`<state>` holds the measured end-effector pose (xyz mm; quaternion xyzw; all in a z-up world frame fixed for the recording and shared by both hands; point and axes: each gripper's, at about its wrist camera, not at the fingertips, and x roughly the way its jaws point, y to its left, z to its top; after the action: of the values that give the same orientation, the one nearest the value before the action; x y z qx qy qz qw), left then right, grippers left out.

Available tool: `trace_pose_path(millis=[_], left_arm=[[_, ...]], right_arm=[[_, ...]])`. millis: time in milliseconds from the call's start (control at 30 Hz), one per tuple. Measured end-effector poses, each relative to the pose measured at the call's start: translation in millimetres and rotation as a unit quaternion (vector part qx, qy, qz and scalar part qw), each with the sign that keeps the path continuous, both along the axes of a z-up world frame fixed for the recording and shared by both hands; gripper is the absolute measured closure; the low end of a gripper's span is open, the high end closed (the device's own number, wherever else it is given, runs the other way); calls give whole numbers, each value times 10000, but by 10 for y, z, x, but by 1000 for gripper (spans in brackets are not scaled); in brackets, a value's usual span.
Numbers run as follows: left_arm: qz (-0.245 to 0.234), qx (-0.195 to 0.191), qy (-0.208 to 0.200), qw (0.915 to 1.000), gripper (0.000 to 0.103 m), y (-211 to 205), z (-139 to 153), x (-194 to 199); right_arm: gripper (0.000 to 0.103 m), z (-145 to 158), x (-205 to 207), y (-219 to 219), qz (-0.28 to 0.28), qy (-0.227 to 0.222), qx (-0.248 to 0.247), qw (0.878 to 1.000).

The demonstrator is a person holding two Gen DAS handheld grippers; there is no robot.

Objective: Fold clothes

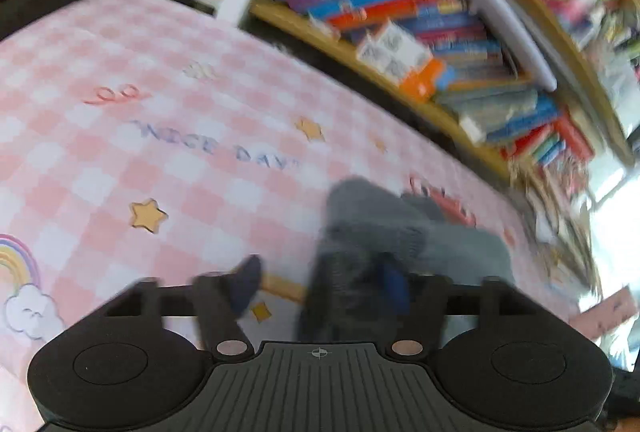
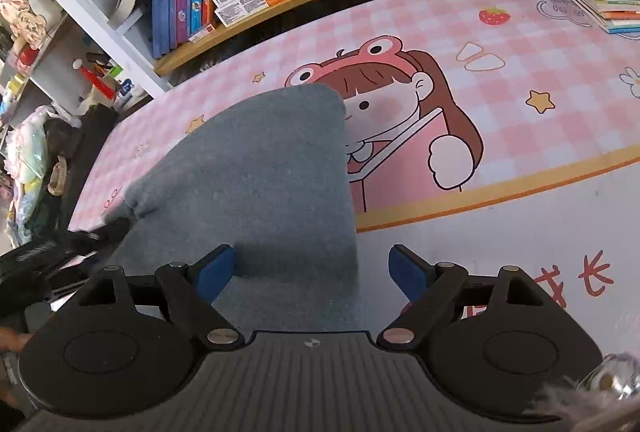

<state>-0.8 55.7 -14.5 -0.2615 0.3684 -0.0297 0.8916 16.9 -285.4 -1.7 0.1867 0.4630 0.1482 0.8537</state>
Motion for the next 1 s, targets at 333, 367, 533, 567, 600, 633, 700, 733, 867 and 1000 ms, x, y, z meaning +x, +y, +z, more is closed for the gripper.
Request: trace_pose_path(millis=[333,367,533,567,600,633,700,733,867,1000], left_arm=[[-13,-546,-485,9973,34,45,186,-88],[-67,-551,-470,9973,34,19,183,-75],[-234,-679,-127,9973,79,-32,52,-4],[-294,-794,-108,9964,84,-19,34,2],[-319,-802,-257,9959,87,-12,80,-21],[-384,-784,-538,9947,88,-14,163,-64],[-439,-822,-1012,9905,88,-8,309,-135],[-375,-817,-1052,9904,88,3,322,-142],[-44,-532,-61,9986,86,71,-16,-20],[-48,-349,-67,9994,81,52,-31,-11]], right_arm=[[20,20,-25,-35,-80,-100,124,9998],[20,20,-23,-35,-89,-94,127,9998],[20,21,-16,-29,-74,-81,101,9999],[20,21,-15,-30,-75,-78,95,9999],[20,21,-14,-33,-79,-76,91,9999],[20,19,-13,-37,-90,-72,94,9999],[20,12,-7,-39,-107,-54,100,9999],[20,5,-4,-35,-103,-34,102,9999],[20,-2,5,-18,-83,-10,78,9999],[20,-5,14,0,-60,2,46,10000]])
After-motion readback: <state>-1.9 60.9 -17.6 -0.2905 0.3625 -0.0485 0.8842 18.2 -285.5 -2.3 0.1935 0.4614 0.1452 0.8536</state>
